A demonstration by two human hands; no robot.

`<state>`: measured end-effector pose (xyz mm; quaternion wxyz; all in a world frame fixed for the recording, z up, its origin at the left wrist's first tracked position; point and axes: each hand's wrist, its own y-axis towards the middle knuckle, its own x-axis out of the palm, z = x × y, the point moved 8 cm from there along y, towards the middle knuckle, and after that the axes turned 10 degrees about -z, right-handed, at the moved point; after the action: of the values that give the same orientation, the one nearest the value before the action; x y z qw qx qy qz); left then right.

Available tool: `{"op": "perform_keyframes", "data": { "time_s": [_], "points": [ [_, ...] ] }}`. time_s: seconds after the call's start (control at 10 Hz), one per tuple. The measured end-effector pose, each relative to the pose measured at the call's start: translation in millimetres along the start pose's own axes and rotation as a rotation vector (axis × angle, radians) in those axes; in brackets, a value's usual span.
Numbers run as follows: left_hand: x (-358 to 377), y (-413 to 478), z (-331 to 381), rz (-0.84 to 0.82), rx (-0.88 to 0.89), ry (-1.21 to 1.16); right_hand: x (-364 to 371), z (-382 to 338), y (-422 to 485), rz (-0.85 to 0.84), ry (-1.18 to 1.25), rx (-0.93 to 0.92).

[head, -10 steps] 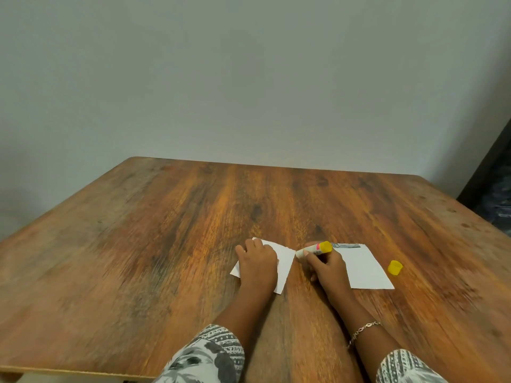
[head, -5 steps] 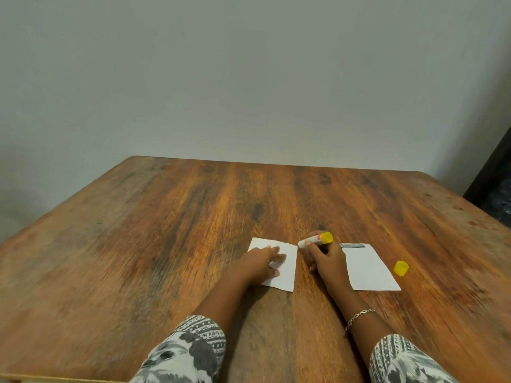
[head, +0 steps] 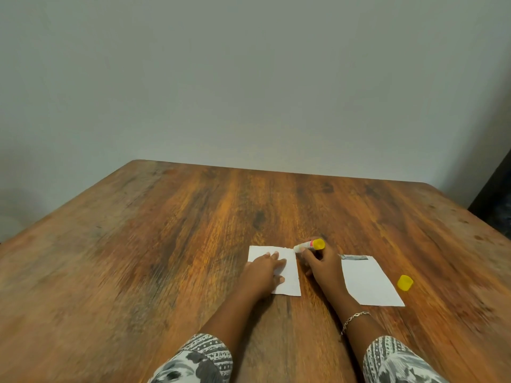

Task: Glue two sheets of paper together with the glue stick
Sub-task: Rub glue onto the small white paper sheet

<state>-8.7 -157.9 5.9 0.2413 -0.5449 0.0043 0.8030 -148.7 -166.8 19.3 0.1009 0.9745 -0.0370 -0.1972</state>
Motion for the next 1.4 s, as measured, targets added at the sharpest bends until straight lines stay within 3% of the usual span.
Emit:
{"op": "perform_keyframes", "data": {
  "time_s": [0.8,1.4],
  "points": [
    [3.1,6.2,-4.7,-0.017,-0.02,-0.014,7.6,0.3,10.6,-0.05,-0.145,-0.013],
    [6.8,11.8,-9.0,-0.001,-0.043,-0.046,5.5,-4.2,-9.2,-0.064,-0.123,-0.005]
  ]
}}
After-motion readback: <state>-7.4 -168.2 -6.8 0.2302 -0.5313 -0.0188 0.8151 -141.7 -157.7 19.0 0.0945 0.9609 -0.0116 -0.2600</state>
